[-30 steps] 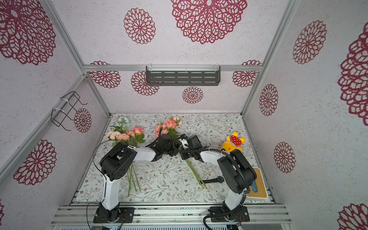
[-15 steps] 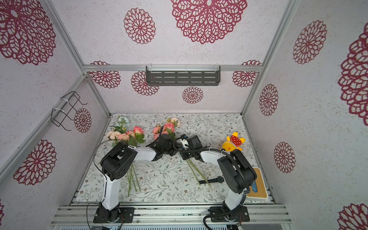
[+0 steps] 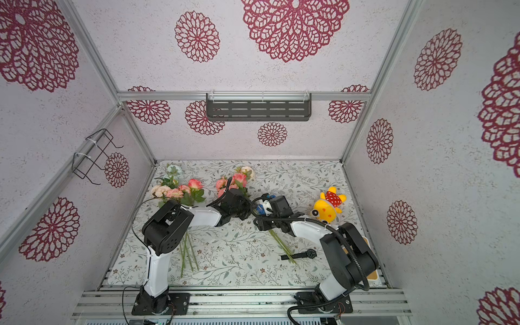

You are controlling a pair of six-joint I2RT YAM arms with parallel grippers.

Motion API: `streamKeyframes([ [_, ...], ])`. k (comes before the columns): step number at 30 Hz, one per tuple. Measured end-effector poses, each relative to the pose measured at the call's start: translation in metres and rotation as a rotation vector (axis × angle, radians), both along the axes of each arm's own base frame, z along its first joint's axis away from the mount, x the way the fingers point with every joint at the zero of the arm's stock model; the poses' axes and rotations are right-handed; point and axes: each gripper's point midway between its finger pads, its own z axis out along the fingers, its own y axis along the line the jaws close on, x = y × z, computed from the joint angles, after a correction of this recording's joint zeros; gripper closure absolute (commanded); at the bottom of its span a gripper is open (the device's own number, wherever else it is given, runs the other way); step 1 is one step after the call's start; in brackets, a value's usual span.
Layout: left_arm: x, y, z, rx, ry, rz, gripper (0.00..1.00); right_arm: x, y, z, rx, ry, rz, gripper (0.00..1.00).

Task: Wrap bouquets with tape
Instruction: Pick up the unwrapped bouquet from the center of the board.

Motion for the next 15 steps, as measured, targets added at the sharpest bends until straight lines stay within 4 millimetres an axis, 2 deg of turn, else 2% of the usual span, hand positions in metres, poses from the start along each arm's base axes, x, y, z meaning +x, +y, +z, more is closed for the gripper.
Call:
streamKeyframes([
  [5,0.000,0.000,0.000,0.000,0.000,0.000,1.00,-0.008,-0.018,-0.016,0.090,0.124,-0.067,0.36],
  [9,0.000,0.000,0.000,-0.001,-0.001,0.000,1.00,-0.007,-0.033,-0.025,0.198,0.236,-0.152,0.35],
  [15,0.001,0.000,0.001,-0.004,-0.005,0.002,1.00,0.002,-0.019,-0.015,0.349,0.280,-0.157,0.32],
])
